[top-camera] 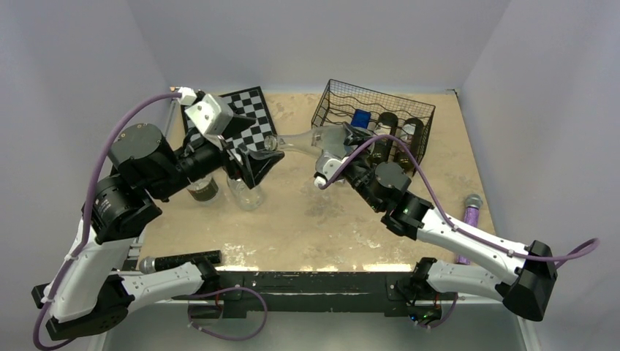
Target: Put the wine bottle on the wine rack
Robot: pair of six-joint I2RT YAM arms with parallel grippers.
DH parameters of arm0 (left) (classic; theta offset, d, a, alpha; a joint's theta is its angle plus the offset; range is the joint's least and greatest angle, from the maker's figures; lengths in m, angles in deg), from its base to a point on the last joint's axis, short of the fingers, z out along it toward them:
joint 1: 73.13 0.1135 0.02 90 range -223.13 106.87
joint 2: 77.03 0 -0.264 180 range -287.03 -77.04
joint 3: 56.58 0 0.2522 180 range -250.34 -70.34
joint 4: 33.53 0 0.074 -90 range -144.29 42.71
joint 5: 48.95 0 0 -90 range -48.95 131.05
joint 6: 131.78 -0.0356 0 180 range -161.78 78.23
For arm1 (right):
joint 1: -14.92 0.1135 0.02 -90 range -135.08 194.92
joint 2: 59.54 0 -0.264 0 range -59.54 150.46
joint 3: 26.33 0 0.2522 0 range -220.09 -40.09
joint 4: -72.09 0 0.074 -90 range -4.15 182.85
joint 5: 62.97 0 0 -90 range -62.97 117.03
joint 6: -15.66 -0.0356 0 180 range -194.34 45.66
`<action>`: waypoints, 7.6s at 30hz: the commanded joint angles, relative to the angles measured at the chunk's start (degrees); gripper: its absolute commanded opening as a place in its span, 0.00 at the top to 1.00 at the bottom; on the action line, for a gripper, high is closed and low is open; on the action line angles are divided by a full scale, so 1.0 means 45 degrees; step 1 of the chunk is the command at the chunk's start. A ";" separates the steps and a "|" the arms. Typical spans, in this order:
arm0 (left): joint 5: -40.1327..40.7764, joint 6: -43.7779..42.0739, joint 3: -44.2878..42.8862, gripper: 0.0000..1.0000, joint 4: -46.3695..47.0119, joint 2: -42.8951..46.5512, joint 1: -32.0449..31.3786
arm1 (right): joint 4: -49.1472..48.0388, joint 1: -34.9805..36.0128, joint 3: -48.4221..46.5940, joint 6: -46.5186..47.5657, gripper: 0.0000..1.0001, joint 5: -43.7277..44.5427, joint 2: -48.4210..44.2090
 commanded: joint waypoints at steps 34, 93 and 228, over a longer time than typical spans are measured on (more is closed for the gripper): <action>-0.2397 -0.0310 -0.3262 0.28 -0.5862 -0.4773 0.0324 | -0.3072 0.0516 0.0273 0.5223 1.00 -0.0887 -0.1523; -0.1154 -0.1991 -0.1242 0.56 -0.6319 -0.5475 0.0156 | -0.0552 0.0690 -0.1654 0.0937 1.00 0.1233 -0.1484; 0.5704 0.2342 0.7006 1.00 0.7559 -0.6061 0.0098 | 1.5071 -0.3609 -0.6100 -1.6744 0.08 -0.1091 -0.3173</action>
